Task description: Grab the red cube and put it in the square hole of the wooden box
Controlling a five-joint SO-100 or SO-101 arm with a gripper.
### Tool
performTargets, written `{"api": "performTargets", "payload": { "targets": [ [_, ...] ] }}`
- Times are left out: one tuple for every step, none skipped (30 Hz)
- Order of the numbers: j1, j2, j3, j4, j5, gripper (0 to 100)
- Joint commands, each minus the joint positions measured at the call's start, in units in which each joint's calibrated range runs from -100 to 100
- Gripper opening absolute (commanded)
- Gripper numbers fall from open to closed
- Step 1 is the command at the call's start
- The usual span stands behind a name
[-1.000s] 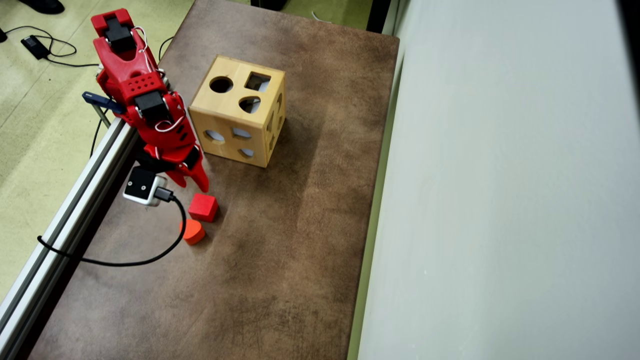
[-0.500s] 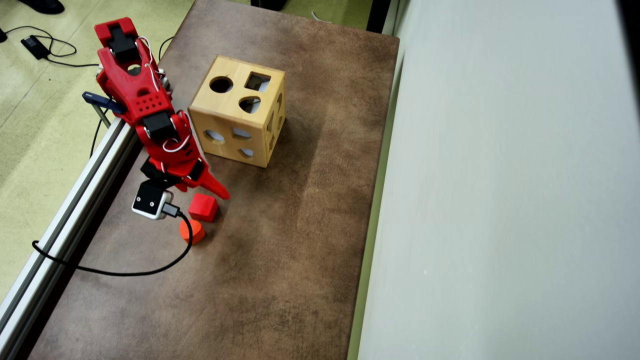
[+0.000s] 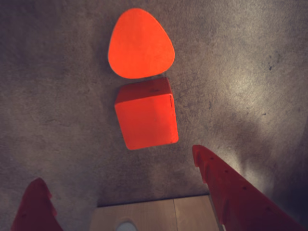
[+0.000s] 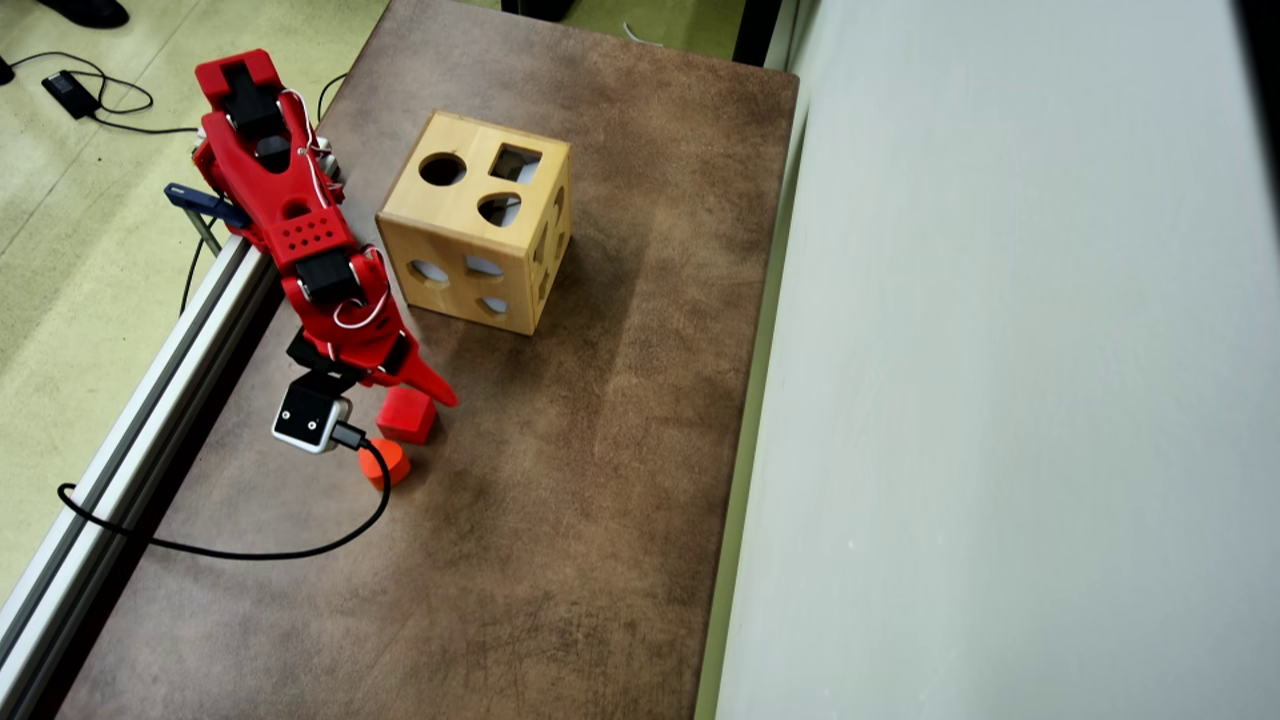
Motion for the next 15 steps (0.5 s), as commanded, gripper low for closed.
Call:
{"api": "performTargets", "payload": {
  "targets": [
    [1.0, -0.7, -1.2, 0.0, 0.3, 45],
    [1.6, -0.8, -1.5, 0.0, 0.3, 45],
    [2.1, -0.8, -1.8, 0.0, 0.4, 45],
    [2.6, -0.8, -1.9, 0.0, 0.6, 45],
    [2.9, -0.8, -1.9, 0.0, 1.3, 45],
    [3.5, -0.8, -1.6, 0.0, 2.1, 45],
    [4.1, -0.8, -1.4, 0.0, 2.8, 45],
    [4.9, -0.9, -1.4, -0.1, 3.3, 45],
    [5.8, -0.9, -1.4, -0.6, 3.5, 45],
    [6.5, -0.8, -1.7, -1.0, 3.6, 45],
    [6.9, -0.7, -2.0, -1.1, 3.6, 45],
    [6.9, -0.6, -2.0, -1.1, 3.6, 45],
    [6.7, -0.6, -1.8, -1.1, 3.6, 45],
    [6.4, -0.5, -1.4, -1.1, 3.6, 45],
    [6.3, -0.4, -1.3, -1.1, 3.6, 45]
  ]
}}
